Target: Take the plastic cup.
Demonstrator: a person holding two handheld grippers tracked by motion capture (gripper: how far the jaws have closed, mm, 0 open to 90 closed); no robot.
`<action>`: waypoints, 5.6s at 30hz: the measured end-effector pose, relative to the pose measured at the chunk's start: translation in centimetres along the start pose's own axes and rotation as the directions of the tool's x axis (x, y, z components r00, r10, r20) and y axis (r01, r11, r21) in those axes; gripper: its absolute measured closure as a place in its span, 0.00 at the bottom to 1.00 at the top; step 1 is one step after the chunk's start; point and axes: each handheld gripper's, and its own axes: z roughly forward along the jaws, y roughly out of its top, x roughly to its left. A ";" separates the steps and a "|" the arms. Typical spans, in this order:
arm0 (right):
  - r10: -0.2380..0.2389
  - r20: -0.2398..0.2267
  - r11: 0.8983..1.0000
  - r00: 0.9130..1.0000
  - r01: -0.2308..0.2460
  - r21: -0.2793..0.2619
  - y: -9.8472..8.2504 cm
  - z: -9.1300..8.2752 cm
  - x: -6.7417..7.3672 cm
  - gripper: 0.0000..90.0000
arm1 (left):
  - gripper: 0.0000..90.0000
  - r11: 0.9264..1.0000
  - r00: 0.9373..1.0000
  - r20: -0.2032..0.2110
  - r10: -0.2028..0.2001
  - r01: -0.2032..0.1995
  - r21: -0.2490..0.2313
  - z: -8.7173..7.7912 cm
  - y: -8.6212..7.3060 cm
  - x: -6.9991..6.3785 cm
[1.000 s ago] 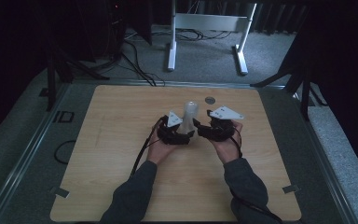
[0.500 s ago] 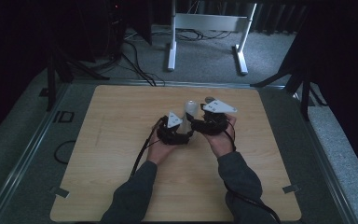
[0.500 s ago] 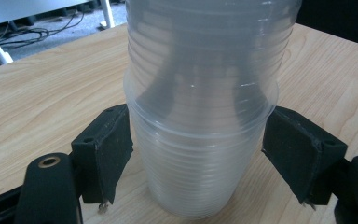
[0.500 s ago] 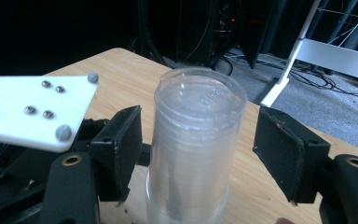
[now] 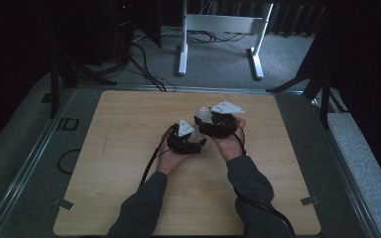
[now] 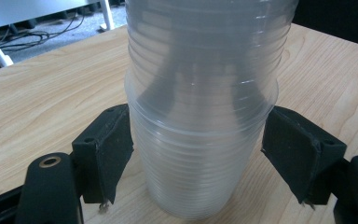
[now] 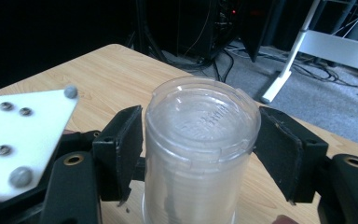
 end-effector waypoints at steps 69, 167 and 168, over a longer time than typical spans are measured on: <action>0.057 -0.029 0.998 0.998 -0.057 -0.026 0.8 -0.2 -0.3 0.45 | 0.24 0.997 0.998 -0.055 0.014 -0.018 -0.075 0.7 -0.1 -0.6; 0.043 0.007 0.996 0.999 -0.043 -0.084 6.6 -5.1 -1.4 0.46 | 0.30 0.999 0.999 0.006 -0.037 0.037 -0.040 -2.1 1.0 0.2; 0.043 0.008 0.995 0.999 -0.042 -0.086 6.6 -5.3 -1.5 0.46 | 0.30 0.998 0.999 0.005 -0.037 0.037 -0.042 -2.2 1.0 0.2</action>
